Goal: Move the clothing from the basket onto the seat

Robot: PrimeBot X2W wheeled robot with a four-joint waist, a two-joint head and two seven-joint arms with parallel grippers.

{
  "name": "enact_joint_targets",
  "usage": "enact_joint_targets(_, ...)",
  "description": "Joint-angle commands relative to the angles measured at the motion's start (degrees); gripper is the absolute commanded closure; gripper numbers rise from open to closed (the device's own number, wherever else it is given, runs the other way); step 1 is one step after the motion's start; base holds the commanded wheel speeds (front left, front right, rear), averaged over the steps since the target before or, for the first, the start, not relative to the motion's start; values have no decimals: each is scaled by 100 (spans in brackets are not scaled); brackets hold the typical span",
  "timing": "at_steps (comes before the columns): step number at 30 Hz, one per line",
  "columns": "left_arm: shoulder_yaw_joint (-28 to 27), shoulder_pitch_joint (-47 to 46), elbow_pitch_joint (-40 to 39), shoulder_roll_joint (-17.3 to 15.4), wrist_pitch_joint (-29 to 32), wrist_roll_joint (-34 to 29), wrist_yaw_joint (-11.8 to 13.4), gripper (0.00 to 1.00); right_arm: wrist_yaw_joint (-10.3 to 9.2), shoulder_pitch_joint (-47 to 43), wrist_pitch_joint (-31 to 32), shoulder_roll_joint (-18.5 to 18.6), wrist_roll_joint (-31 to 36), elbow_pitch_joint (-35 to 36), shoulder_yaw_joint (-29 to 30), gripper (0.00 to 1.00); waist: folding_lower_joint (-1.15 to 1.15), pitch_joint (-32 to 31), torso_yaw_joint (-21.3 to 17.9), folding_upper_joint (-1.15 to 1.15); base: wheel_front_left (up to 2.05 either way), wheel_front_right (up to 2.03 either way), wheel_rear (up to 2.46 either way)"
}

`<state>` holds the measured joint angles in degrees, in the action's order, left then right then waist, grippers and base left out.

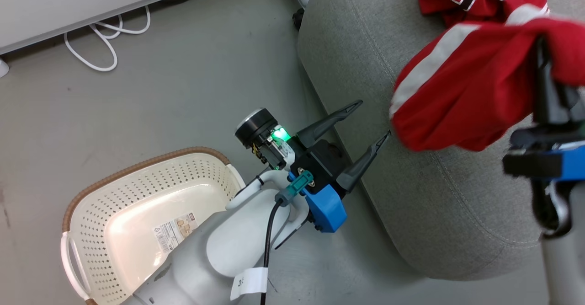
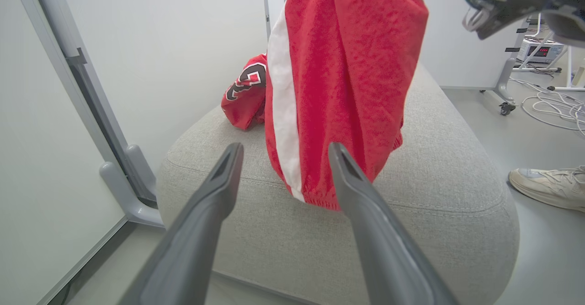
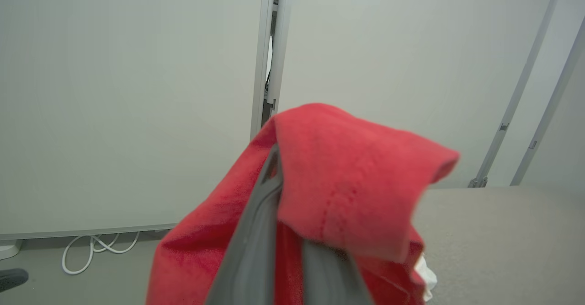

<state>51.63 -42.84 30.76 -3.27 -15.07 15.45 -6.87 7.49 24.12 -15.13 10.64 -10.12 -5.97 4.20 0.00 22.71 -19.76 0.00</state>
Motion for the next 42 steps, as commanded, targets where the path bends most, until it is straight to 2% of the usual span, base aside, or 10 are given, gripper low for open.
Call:
enact_joint_targets(1,-47,-63,-38,-48,-15,-51,39,0,1,201,-4,88,13,89,34,100,0,43,13,0,0,0,0)
enact_joint_targets(7,-154,-235,-129,-136,-15,-137,82,0,1,1235,-4,654,70,389,248,100,0,390,136,0,0,0,0)
enact_joint_targets(12,-172,-474,-187,-170,-15,-240,95,0,0,2236,-3,1270,17,258,785,100,0,853,285,0,0,0,0)
enact_joint_targets(18,-149,-889,-250,-215,3,-406,117,0,1,3248,-3,2141,-113,-434,1457,100,0,1563,468,0,0,0,0)
enact_joint_targets(22,-140,-1145,-314,-246,29,-494,136,0,1,3615,-3,2503,-173,-1080,1688,100,0,2000,543,0,0,0,0)
enact_joint_targets(27,-74,-1377,-380,-224,39,-576,141,0,1,3551,-3,2538,-62,-1695,1876,100,0,2363,639,0,0,0,0)
enact_joint_targets(38,-7,-1529,-433,-249,11,-624,204,0,1,2877,-3,1873,231,-2580,2015,100,0,2714,735,0,0,0,0)
enact_joint_targets(42,-4,-1546,-415,-276,3,-596,214,0,1,2700,-3,1754,215,-2745,1946,100,0,2715,754,0,0,0,0)
